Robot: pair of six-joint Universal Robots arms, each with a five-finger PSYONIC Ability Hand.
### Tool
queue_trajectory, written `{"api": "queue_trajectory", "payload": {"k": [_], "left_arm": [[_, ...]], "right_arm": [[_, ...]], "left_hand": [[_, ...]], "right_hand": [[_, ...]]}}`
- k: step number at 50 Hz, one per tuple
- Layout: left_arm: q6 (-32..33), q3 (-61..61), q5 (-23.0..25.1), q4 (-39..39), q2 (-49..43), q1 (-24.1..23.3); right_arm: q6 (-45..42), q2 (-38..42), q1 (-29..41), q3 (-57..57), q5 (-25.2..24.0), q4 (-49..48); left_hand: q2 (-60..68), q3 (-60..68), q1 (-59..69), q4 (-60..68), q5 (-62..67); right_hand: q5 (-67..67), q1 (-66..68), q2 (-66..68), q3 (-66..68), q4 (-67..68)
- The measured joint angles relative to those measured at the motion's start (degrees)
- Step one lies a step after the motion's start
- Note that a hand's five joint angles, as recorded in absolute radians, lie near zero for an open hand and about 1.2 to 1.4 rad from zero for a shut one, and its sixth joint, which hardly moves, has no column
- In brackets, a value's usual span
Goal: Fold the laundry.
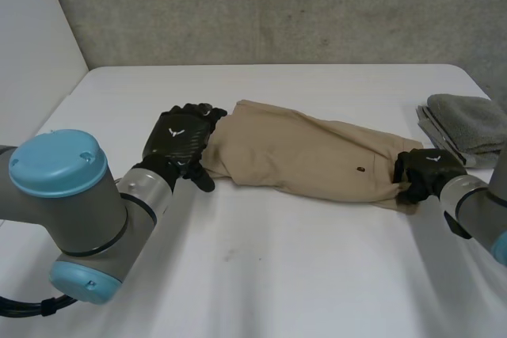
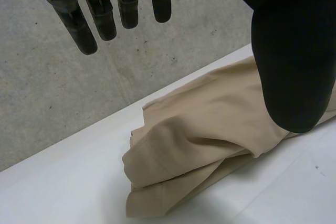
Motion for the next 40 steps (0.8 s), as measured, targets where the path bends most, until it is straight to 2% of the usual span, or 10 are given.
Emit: {"api": "queue_trajectory", "payload": {"k": [8, 15, 18, 20, 22, 25, 32, 36, 38, 40], "left_arm": [[0.0, -0.2, -0.3, -0.5, 1.0, 0.0], [0.2, -1.5, -0.4, -0.7, 2.9, 0.1], [0.3, -1.7, -0.4, -0.7, 3.2, 0.2], [0.4, -1.9, -0.4, -0.6, 3.6, 0.5], [0.4, -1.8, -0.4, -0.6, 3.7, 0.5], [0.5, -1.4, -0.5, -0.4, 3.9, 0.9], [0.5, 0.9, -0.6, 0.0, 4.0, 1.9], [0.4, 3.8, -0.6, 0.0, 3.7, 2.3], [0.4, 5.7, -0.7, 0.0, 3.2, 2.4], [0.4, 6.6, -0.7, 0.0, 2.9, 2.5]], "right_arm": [[-6.3, -6.9, -5.1, 1.5, -0.2, 1.4], [-24.2, -11.5, -8.3, 0.1, 0.7, 3.2], [-27.2, -11.7, -7.2, -1.1, 1.0, 3.3], [-31.7, -11.3, -1.8, -5.1, 1.2, 3.4], [-32.0, -11.2, -1.0, -5.7, 1.2, 3.4], [-33.4, -8.1, 7.9, -12.0, 0.3, 3.1], [-33.1, 0.8, 22.0, -23.0, -5.6, 3.5], [-32.6, 5.7, 26.0, -27.2, -9.0, 4.6], [-31.3, 10.2, 28.6, -31.3, -11.2, 6.4], [-31.0, 10.5, 28.7, -31.6, -11.3, 6.5]], "left_hand": [[0.0, 0.0, 0.0, 0.0, 0.0], [0.0, 0.0, 0.0, 0.0, 0.0], [0.0, 0.0, 0.0, 0.0, 0.0], [0.0, 0.0, 0.0, 0.0, 0.0], [0.0, 0.0, 0.0, 0.0, 0.0], [0.0, 0.0, 0.0, 0.0, 0.0], [0.0, 0.0, 0.0, 0.0, 0.0], [0.0, 0.0, 0.0, 0.0, 0.0], [0.0, 0.0, 0.0, 0.0, 0.0], [0.0, 0.0, 0.0, 0.0, 0.0]], "right_hand": [[2.5, 3.7, 1.2, 0.5, 0.0], [3.5, 6.4, 1.4, 0.5, 0.0], [3.5, 6.7, 1.4, 0.5, 0.0], [3.5, 7.3, 1.4, 1.1, 0.0], [3.5, 7.3, 1.4, 1.1, 0.0], [3.5, 7.4, 1.4, 2.1, 0.2], [3.5, 7.4, 1.4, 2.6, 0.3], [3.5, 7.4, 1.4, 2.6, 0.3], [-8.7, -5.0, -14.4, -12.7, -15.2], [-8.7, -5.0, -14.4, -12.7, -15.2]]}}
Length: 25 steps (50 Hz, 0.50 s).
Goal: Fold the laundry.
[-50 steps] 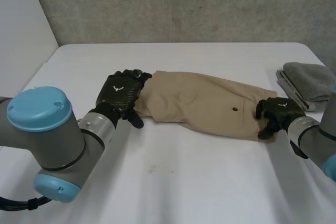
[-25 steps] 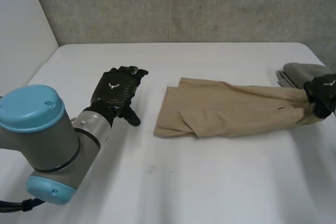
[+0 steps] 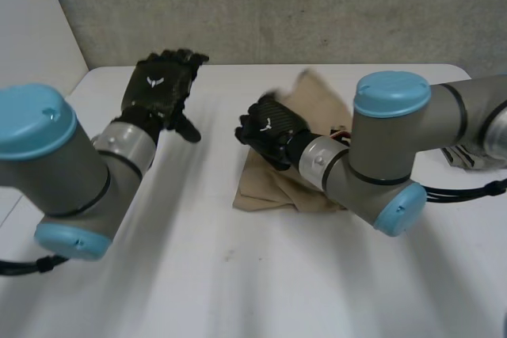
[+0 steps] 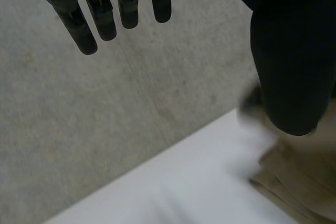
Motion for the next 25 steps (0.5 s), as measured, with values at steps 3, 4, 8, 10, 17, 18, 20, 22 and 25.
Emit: {"api": "queue_trajectory", "payload": {"k": [3, 4, 8, 10, 17, 18, 20, 22, 25], "left_arm": [[0.0, 5.5, 0.0, -0.3, -2.4, -0.1], [0.0, 6.1, 0.0, -0.4, -2.7, -0.1], [0.0, 14.1, 0.3, -1.5, -7.4, -1.1], [0.0, 17.7, 0.5, -2.3, -9.7, -1.9], [0.0, 31.9, 3.2, -8.5, -20.2, -6.2], [-0.1, 32.9, 3.5, -9.1, -21.0, -6.5], [-0.2, 38.0, 5.4, -12.9, -25.5, -7.7], [-0.2, 40.7, 6.2, -15.1, -27.9, -8.2], [-0.3, 46.7, 7.4, -20.4, -33.5, -9.1]], "right_arm": [[6.9, 1.6, 0.4, -3.0, 1.0, 2.2], [8.3, 1.5, 0.3, -3.1, 1.3, 2.4], [19.2, -1.8, -1.4, -2.9, 3.3, 3.2], [28.8, -6.0, -4.2, -1.3, 4.6, 3.4], [43.7, -12.2, -11.4, 2.9, 6.3, 5.0], [44.0, -12.2, -11.6, 2.9, 6.4, 5.2], [44.6, -11.6, -12.5, 2.9, 6.6, 6.4], [44.7, -9.8, -12.9, 2.1, 6.8, 7.9], [44.1, -5.3, -13.1, -0.6, 7.0, 10.3]], "left_hand": [[0.0, 0.0, 0.0, 0.0, 0.0], [0.0, 0.0, 0.0, 0.0, 0.0], [0.0, 0.0, 0.0, 0.0, 0.0], [0.0, 0.0, 0.0, 0.0, 0.0], [0.0, 0.0, 0.0, 0.0, 0.0], [0.0, 0.0, 0.0, 0.0, 0.0], [0.0, 0.0, 0.0, 0.0, 0.0], [0.0, 0.0, 0.0, 0.0, 0.0], [0.0, 0.0, 0.1, 0.0, 0.0]], "right_hand": [[-31.3, -24.6, -29.8, -31.1, -30.9], [-31.6, -24.9, -30.4, -31.4, -31.3], [-38.9, -31.6, -38.1, -40.3, -39.0], [-39.1, -31.7, -38.5, -40.7, -39.1], [-39.1, -31.7, -38.5, -40.7, -39.1], [-39.1, -31.7, -38.5, -40.7, -39.1], [-39.1, -31.7, -38.5, -40.7, -39.1], [-39.1, -31.7, -38.5, -40.7, -39.1], [-39.1, -31.7, -38.5, -40.7, -39.1]]}}
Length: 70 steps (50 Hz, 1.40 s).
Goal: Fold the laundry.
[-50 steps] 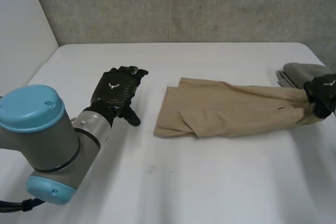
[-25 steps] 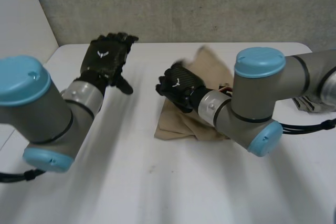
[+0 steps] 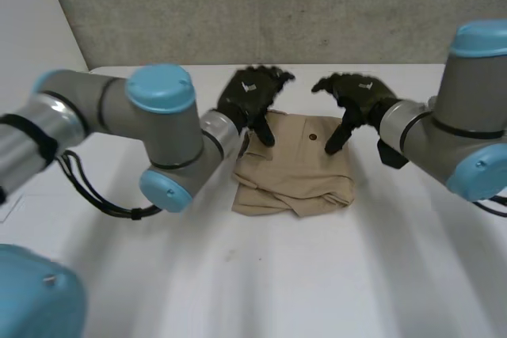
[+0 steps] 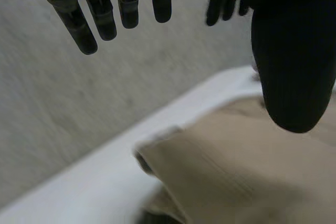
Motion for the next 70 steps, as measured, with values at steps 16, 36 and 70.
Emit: {"api": "queue_trajectory", "payload": {"k": [16, 36, 70], "left_arm": [[6.3, 7.4, -3.0, -12.5, -11.1, 0.0], [2.4, -6.9, -4.1, -13.2, 15.8, 0.8], [-1.5, -27.7, 4.7, -13.6, 35.4, 3.9]], "right_arm": [[-11.8, 15.9, 1.2, -9.6, 7.0, 6.3], [-12.2, -8.7, 1.1, 12.9, 13.8, -9.6], [-12.9, 2.2, 10.8, 27.1, 14.9, -30.0]], "left_hand": [[0.1, 0.1, 0.2, 0.1, 0.0], [0.0, 0.0, 0.0, 0.0, 0.0], [0.0, 0.0, 0.0, 0.0, 0.0]], "right_hand": [[0.0, -1.7, -0.4, -0.7, 0.0], [0.0, -2.3, -0.4, -0.8, 0.0], [0.6, -0.9, 0.8, 1.5, 0.5]]}}
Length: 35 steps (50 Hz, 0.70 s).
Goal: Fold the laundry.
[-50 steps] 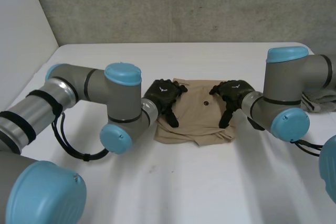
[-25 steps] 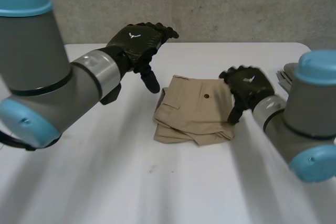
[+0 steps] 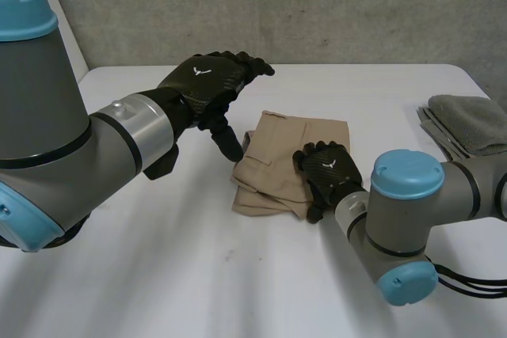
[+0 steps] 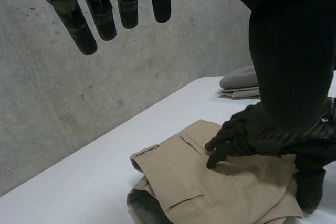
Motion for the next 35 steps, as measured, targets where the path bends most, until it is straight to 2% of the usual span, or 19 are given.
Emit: {"api": "queue_trajectory", "payload": {"k": [6, 14, 17, 22, 26, 27, 35], "left_arm": [[-0.5, -0.1, 0.0, 0.0, -0.1, 0.0], [-2.0, -0.3, 0.2, 0.2, -0.1, 0.0], [-2.3, -0.4, 0.3, 0.2, -0.1, 0.0], [-2.5, -0.5, 0.3, 0.2, -0.1, 0.0], [-2.4, -0.5, 0.2, 0.2, -0.1, 0.0], [-2.4, -0.5, 0.2, 0.2, -0.1, 0.0], [-2.4, -0.6, 0.2, 0.2, -0.1, 0.0]], "right_arm": [[-0.5, 0.9, -0.1, -1.8, 0.0, -1.4], [-0.9, 1.8, -0.1, -4.2, -0.1, -1.8], [-1.0, 2.8, -0.1, -5.4, -0.1, -1.6], [-1.4, 4.5, -0.1, -7.5, -0.1, -1.1], [-1.6, 4.7, -0.2, -8.2, -0.1, -0.8], [-1.8, 4.5, -0.3, -8.3, -0.1, -0.5], [-4.9, 2.0, -3.4, -8.0, -1.1, 3.7]], "left_hand": [[0.0, 0.0, 0.0, 0.0, 0.0], [0.0, 0.0, 0.0, 0.0, 0.0], [0.0, 0.0, 0.0, 0.0, 0.0], [0.0, 0.0, 0.0, 0.0, 0.0], [0.0, 0.0, 0.0, 0.0, 0.0], [0.0, 0.0, 0.0, 0.0, 0.0], [0.0, 0.0, 0.0, 0.0, 0.0]], "right_hand": [[6.8, 9.6, 8.7, 9.8, 8.9], [7.1, 9.8, 9.1, 10.1, 9.6], [9.9, 12.8, 13.3, 13.7, 13.3], [31.3, 29.8, 37.7, 37.6, 36.6], [38.8, 34.1, 45.7, 45.2, 45.0], [44.4, 38.0, 52.1, 49.9, 52.2], [45.1, 38.6, 52.6, 50.1, 53.7]]}}
